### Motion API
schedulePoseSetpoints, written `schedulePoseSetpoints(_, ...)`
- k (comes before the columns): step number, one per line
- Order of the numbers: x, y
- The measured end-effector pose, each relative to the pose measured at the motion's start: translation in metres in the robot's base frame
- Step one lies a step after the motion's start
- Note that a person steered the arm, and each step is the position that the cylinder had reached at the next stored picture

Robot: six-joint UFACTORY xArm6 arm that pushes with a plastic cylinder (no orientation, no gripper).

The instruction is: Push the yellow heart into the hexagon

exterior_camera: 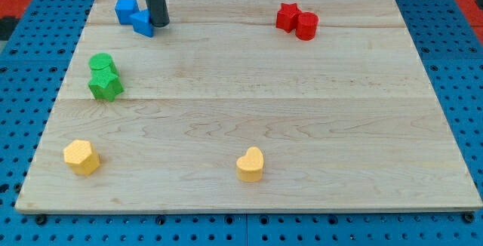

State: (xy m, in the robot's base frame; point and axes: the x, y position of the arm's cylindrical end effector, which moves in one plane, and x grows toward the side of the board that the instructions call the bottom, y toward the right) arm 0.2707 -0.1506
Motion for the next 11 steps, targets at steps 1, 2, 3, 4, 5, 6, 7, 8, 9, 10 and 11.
schedulePoseSetpoints(1,0.0,0.0)
schedulePoseSetpoints(2,0.035,0.057)
schedulePoseSetpoints(3,0.123,0.141)
schedulePoseSetpoints(4,0.206,0.241)
schedulePoseSetpoints(5,0.273,0.257)
schedulePoseSetpoints(6,0.282,0.195)
schedulePoseSetpoints(7,0.292,0.164)
schedulePoseSetpoints(8,0.297,0.143)
schedulePoseSetpoints(9,0.286,0.059)
schedulePoseSetpoints(10,0.289,0.045)
schedulePoseSetpoints(11,0.314,0.052)
